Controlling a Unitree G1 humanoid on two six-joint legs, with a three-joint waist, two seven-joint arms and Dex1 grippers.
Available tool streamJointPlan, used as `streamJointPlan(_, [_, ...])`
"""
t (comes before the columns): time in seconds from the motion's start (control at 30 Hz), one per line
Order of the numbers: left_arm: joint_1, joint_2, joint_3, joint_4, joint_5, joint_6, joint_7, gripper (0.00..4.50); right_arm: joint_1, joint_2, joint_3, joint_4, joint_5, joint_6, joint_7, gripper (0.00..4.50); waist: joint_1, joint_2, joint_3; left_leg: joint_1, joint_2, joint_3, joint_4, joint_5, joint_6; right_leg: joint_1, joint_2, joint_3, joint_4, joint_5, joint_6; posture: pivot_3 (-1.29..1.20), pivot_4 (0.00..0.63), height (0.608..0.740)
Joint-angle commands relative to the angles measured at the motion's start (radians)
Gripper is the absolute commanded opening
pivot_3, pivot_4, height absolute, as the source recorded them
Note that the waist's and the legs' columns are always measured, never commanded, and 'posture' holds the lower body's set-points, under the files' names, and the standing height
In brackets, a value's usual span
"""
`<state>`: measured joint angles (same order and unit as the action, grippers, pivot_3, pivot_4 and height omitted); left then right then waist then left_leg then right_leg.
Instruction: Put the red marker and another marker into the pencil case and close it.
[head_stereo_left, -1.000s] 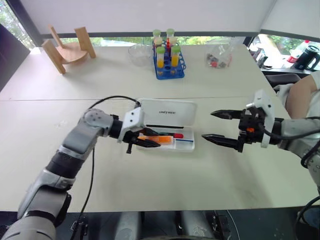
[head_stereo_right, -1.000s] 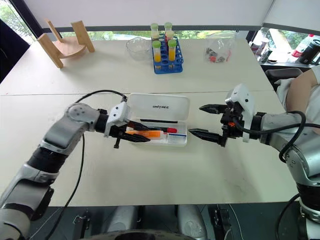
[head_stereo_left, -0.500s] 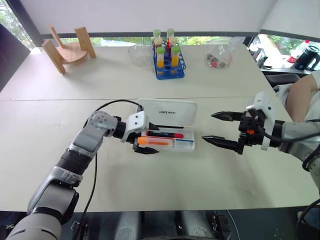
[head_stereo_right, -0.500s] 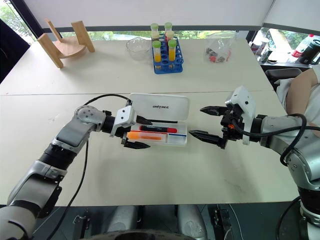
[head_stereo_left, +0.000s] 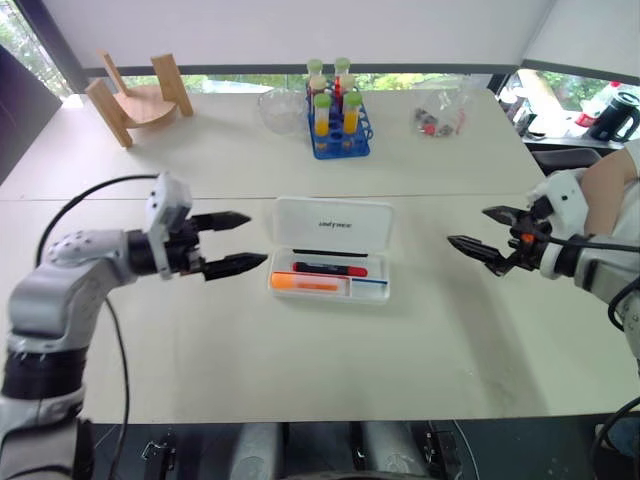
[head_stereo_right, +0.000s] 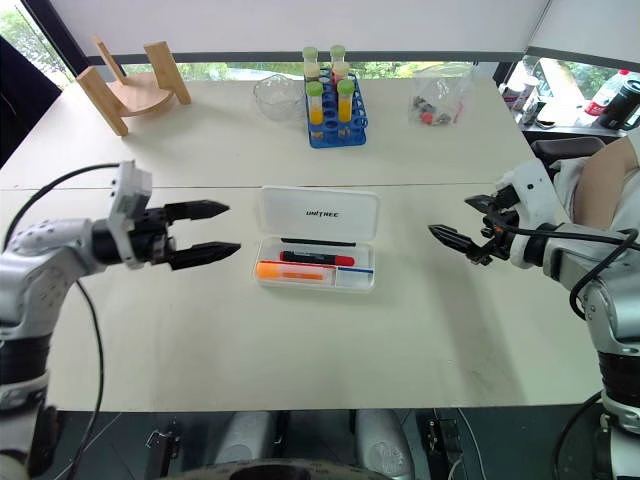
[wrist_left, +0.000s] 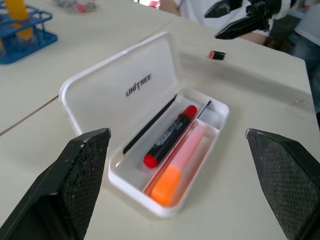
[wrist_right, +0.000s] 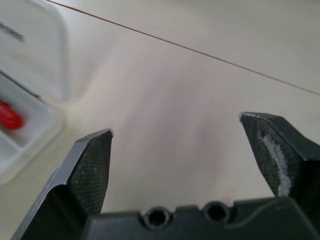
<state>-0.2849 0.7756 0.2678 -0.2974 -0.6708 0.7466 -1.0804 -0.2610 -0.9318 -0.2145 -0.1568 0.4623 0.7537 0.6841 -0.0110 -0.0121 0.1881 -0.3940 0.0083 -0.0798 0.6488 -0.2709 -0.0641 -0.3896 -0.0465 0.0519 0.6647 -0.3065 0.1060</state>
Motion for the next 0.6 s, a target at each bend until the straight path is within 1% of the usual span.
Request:
streamJointPlan(0.03, [0.049,0.012,0.085,-0.086,-0.072,0.03,0.048,4.47,0.039,-0.023,-0.021,0.068,-0.054,-0.06,0.021,4.5,-0.001,0.0,0.0,0.0,0.0,0.0,0.0,0.0,0.0,0.001,0.0,0.0,0.0,0.0,0.0,0.0,0.15,0.74])
streamJointPlan(0.27, [0.093,0.018,0.124,-0.123,-0.137,0.045,0.113,4.47,0.068,0.011,-0.014,0.25,-0.106,-0.166,0.071,4.5,-0.007,0.0,0.0,0.002,0.0,0.001,0.0,0.0,0.0,0.0,0.001,0.0,0.001,0.0,0.0,0.0,0.15,0.74])
streamJointPlan(0.37, [0.099,0.025,0.134,-0.129,-0.177,0.069,0.126,4.47,0.047,0.035,0.004,0.334,-0.126,-0.211,0.084,4.5,-0.01,0.0,0.0,0.002,0.0,0.002,0.0,0.0,0.0,0.0,0.001,0.001,0.001,0.0,0.0,0.0,0.15,0.74])
streamJointPlan(0.53, [0.128,0.062,0.141,-0.141,-0.232,0.099,0.11,4.47,-0.027,0.079,0.045,0.472,-0.147,-0.262,0.14,4.5,-0.02,0.0,0.0,0.003,0.001,0.003,0.0,0.0,0.0,0.001,0.001,0.001,0.001,0.0,0.0,0.0,0.15,0.74])
streamJointPlan(0.6, [0.13,0.067,0.141,-0.14,-0.238,0.096,0.116,4.5,-0.045,0.095,0.058,0.518,-0.163,-0.292,0.151,3.93,-0.026,0.0,-0.001,0.003,0.001,0.003,0.0,0.0,0.0,0.001,0.001,0.001,0.001,0.0,0.0,0.0,0.15,0.74])
